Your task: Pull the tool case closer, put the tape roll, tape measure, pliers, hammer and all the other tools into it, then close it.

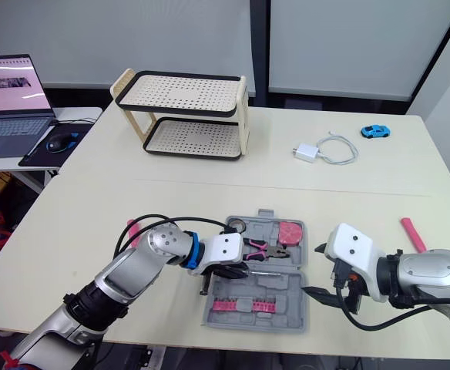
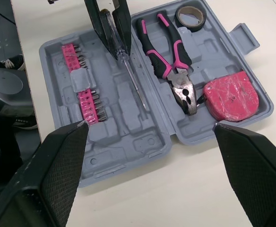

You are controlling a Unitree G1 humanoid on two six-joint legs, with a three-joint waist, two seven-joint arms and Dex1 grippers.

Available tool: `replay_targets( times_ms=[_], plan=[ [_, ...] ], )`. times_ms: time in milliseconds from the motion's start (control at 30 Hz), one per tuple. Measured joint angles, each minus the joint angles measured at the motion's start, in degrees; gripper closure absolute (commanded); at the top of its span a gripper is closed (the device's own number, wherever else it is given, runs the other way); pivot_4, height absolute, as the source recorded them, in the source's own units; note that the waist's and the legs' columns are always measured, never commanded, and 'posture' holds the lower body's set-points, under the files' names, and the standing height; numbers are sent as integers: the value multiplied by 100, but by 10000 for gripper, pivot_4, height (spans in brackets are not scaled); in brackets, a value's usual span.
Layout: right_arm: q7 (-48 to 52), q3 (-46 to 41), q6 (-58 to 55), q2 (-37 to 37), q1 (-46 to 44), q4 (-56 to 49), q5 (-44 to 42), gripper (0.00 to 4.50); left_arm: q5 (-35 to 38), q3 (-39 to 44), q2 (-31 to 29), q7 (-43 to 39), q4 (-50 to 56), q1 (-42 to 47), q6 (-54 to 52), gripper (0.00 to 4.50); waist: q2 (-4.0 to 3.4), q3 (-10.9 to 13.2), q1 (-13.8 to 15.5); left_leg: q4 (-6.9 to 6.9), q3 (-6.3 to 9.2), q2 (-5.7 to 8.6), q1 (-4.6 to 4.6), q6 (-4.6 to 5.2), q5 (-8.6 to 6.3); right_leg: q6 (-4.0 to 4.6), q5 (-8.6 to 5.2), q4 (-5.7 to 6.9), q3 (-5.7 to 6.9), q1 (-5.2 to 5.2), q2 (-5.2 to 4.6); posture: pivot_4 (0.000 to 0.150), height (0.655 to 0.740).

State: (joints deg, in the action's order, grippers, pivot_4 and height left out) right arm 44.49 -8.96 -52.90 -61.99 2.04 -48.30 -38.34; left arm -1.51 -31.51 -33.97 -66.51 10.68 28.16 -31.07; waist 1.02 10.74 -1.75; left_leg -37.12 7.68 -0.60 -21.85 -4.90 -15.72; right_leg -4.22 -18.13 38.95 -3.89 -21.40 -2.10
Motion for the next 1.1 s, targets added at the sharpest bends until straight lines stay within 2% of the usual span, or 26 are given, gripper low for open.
replay_targets(
  times_ms=[733,800,833,1033,1067,1100],
  plan=[
    [-106,6,-30,7,-84,-39,-87,0,-213,-219,207,252,-6,-62,6,42762,0,0,3,-3,0,1,0,0,0,0,0,1,0,1,-1,1500,7350],
    [-110,6,-32,7,-84,-39,-113,0,-206,-219,231,223,-6,-62,-4,35560,0,0,3,-3,0,1,0,0,0,0,0,1,-1,1,-1,1500,7350],
    [-112,6,-33,7,-84,-39,-115,0,-205,-219,232,221,-6,-62,-4,33568,0,0,3,-3,0,1,1,0,0,0,0,1,0,1,-1,1500,7350],
    [-133,6,-44,9,-84,-40,-126,0,-195,-198,225,236,3,-61,17,14887,0,0,3,-3,0,1,1,0,0,0,0,2,0,1,-1,1500,7350],
    [-144,5,-48,15,-84,-41,-130,0,-188,-185,217,234,19,-59,16,12185,0,0,3,-3,0,1,0,0,0,0,0,2,0,1,-1,1500,7350],
    [-172,5,-54,30,-84,-42,-136,0,-175,-165,201,231,59,-58,16,12185,0,0,3,-3,0,1,0,0,0,0,0,2,0,1,-1,1500,7350]
  ],
)
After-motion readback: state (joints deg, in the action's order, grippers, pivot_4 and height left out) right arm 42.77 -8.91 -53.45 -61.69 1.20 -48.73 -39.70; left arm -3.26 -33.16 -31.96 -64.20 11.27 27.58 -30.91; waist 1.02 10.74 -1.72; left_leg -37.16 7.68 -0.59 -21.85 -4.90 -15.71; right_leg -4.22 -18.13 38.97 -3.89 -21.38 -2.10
